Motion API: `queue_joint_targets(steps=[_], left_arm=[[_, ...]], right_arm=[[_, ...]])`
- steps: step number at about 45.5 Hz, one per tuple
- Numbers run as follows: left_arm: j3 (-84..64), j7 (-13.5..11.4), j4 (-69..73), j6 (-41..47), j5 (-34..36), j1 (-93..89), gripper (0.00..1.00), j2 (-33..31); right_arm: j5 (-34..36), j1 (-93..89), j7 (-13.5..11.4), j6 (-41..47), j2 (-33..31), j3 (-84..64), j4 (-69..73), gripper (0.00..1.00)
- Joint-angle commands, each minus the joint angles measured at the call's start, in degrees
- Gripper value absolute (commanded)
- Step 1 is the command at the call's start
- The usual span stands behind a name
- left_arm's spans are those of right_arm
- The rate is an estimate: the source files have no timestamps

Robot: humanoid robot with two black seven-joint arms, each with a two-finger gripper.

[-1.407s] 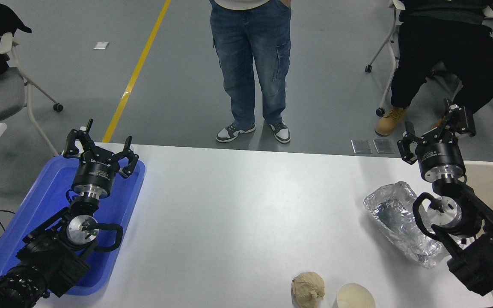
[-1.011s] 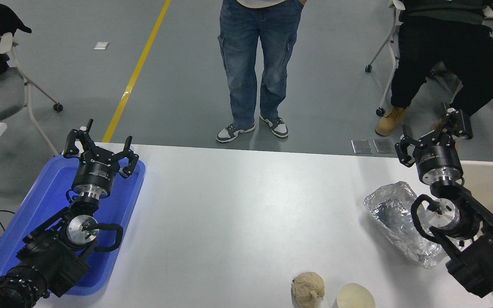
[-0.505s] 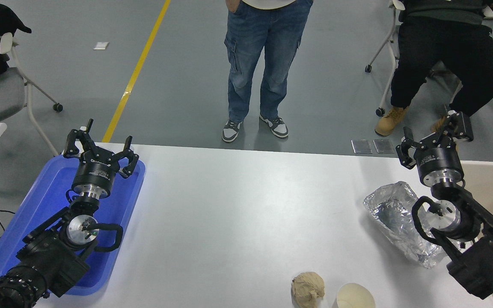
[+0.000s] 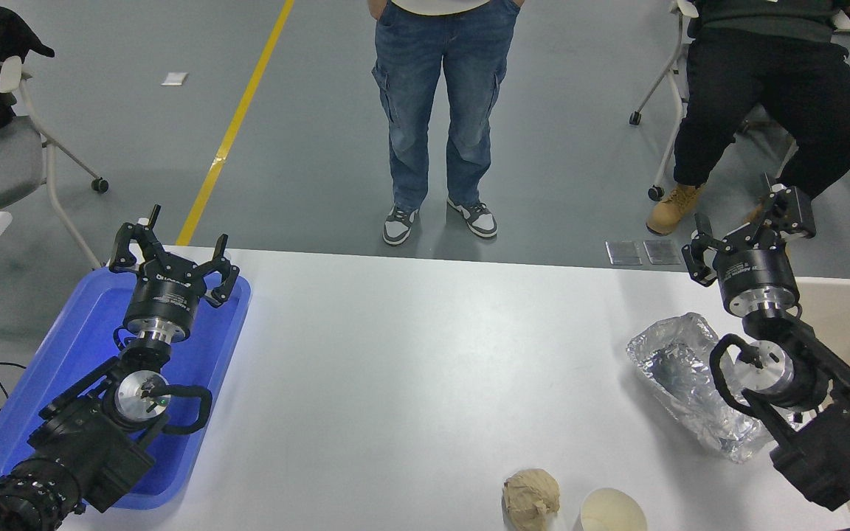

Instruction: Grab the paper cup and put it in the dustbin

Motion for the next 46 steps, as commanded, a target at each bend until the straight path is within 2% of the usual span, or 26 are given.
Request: queue_joint_targets(steps=[1,20,25,32,38,46], left_arm=[[0.0,0.01,0.0,0.0,0.03,0.0,1.0,0.0],[0.0,0.01,0.0,0.0,0.03,0.0,1.0,0.0],[0.0,0.01,0.0,0.0,0.03,0.0,1.0,0.0],[0.0,0.01,0.0,0.0,0.03,0.0,1.0,0.0],[0.0,0.09,0.0,0.0,0.03,0.0,1.0,0.0],[0.0,0.09,0.0,0.0,-0.05,0.0,1.0,0.0]], right_arm=[[-0.17,0.27,0.0,-0.18,-0.29,-3.16,-0.02,1.0],[0.09,2.56,0.0,-0.7,-5.38,-11.68,-0.02,1.0],[0.88,4.4,-0.09,-0.79,-9.51,-16.33,-0.02,1.0],[0.97,9.75,-0.44,-0.88,-16.62,-28.54,0.16,1.0],[1.06,18.71,-0.61,-0.79,-24.45,-45.15,0.6,1.0],[0.97,29.88,-0.61,0.0,-29.46,-64.14,0.95,1.0]])
